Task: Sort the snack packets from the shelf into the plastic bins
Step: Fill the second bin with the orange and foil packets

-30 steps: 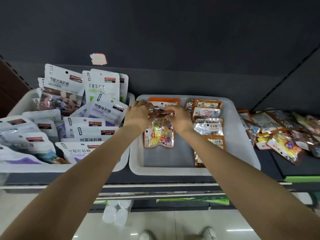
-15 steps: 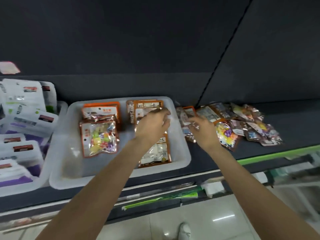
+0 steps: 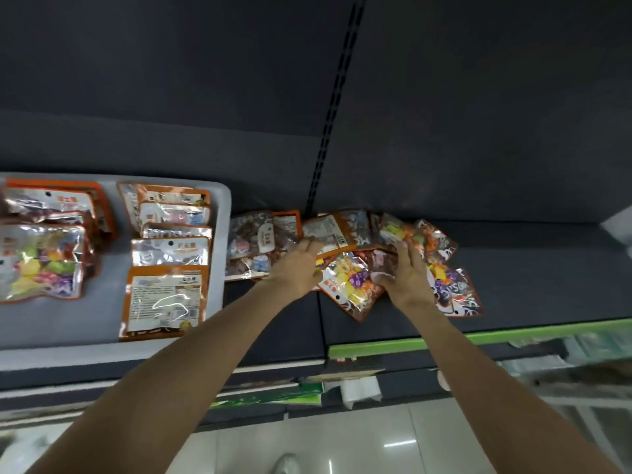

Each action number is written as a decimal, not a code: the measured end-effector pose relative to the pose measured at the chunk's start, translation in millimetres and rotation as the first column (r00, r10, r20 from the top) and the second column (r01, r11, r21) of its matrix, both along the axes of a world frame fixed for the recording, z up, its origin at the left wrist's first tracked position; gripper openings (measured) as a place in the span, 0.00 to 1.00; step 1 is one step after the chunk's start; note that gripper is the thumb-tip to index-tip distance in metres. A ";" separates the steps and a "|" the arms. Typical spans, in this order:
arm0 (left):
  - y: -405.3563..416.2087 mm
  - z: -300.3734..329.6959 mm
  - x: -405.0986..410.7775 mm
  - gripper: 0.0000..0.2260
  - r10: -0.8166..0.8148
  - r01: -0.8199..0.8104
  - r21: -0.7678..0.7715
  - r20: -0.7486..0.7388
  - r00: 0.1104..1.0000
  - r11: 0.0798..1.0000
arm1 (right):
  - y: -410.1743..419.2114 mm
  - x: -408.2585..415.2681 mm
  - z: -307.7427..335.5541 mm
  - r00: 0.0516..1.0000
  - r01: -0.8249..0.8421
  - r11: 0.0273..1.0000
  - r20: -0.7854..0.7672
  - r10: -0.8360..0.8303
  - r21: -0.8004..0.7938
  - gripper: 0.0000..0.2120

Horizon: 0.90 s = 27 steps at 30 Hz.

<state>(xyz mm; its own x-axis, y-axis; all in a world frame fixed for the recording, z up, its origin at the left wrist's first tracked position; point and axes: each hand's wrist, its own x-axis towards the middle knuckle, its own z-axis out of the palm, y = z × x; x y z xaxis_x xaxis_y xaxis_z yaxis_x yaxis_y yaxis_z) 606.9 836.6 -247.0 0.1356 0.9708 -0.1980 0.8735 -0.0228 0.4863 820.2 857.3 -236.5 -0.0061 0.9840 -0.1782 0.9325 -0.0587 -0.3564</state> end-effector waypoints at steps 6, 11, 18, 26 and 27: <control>16.6 -5.8 13.3 0.27 0.068 -0.046 0.106 -0.209 0.976 0.993 | 30.3 7.6 -7.5 0.984 -0.041 0.999 0.175 0.037 0.022 0.32; 18.6 -6.2 19.4 0.19 0.135 -0.055 0.232 -0.346 0.929 0.971 | 32.6 4.8 -10.5 0.961 -0.038 0.977 0.275 -0.021 0.208 0.24; 10.6 14.6 21.3 0.14 0.111 0.006 0.353 -0.311 0.944 0.936 | 34.1 6.1 17.7 0.932 -0.105 0.975 0.363 0.027 0.197 0.13; -2.9 63.8 -13.5 0.05 0.323 -0.528 0.310 0.522 0.789 0.791 | 9.0 -23.1 62.5 0.993 -0.096 0.889 -0.017 0.116 0.447 0.12; -7.8 69.7 -22.4 0.04 0.330 -0.553 0.280 0.567 0.755 0.784 | 6.5 -28.4 68.7 0.989 -0.091 0.882 -0.065 0.136 0.462 0.11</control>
<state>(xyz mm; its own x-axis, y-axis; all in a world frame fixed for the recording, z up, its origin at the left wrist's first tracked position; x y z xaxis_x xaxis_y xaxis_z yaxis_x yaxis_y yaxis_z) 584.5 828.8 -177.3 -0.3651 0.9101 0.1958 0.5004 0.0145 0.8657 791.9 863.8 -167.8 -0.1171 0.9476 0.2971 0.8844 0.2356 -0.4029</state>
